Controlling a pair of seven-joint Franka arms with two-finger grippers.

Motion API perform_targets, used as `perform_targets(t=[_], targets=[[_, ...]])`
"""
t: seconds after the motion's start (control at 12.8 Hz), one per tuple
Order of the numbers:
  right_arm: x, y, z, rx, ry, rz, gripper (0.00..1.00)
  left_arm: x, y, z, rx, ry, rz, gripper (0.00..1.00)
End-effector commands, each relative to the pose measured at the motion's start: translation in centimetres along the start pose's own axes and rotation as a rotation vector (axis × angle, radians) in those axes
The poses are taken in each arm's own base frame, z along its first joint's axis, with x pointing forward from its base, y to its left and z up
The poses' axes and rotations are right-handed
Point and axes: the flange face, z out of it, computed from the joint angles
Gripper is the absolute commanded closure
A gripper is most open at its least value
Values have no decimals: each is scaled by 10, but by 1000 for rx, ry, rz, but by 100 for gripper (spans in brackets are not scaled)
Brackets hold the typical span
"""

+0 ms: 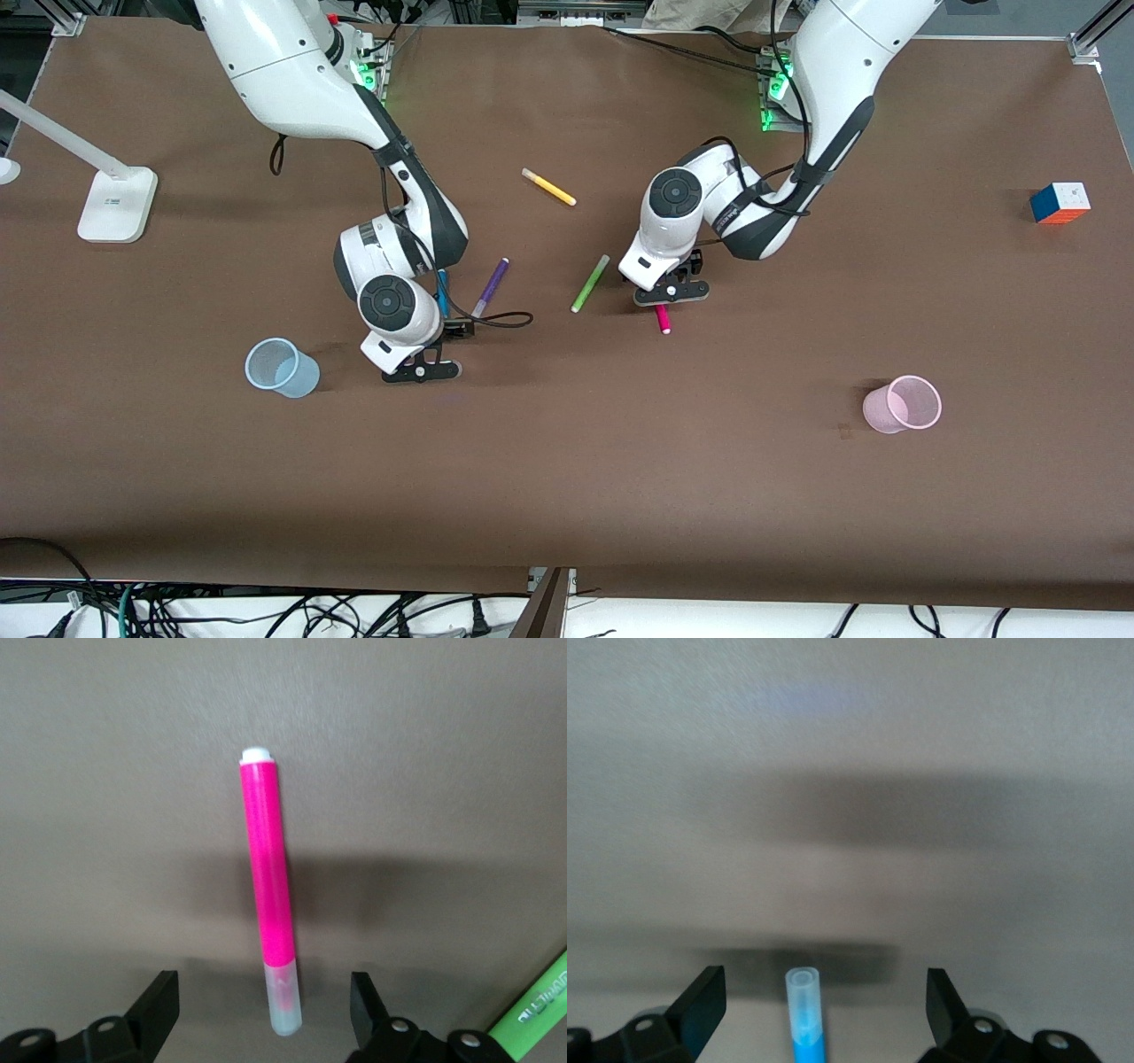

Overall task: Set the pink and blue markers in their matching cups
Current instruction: 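Close the left gripper on the pink marker while the right gripper grasps the blue marker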

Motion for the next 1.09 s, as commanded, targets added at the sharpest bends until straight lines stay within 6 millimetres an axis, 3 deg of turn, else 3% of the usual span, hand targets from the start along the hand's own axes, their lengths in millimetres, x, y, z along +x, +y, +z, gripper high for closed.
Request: perform_targets(t=[0.0, 0.31, 0.55, 0.7, 0.94, 1.01], targets=[[-11, 2, 2, 3, -10, 8, 0, 0, 6, 2, 1, -6, -14, 32], [-15, -5, 0, 6, -18, -4, 0, -8, 12, 7, 5, -15, -40, 82], [-15, -6, -1, 8, -17, -5, 2, -12, 15, 12, 11, -21, -39, 98], [-15, -6, -1, 7, -17, -8, 30, -7, 10, 5, 34, -22, -48, 100], [-14, -6, -1, 8, -14, -8, 74, 13, 5, -30, 138, -31, -64, 100], [-14, -6, -1, 8, -13, -8, 82, 21, 4, -42, 171, -41, -77, 100]])
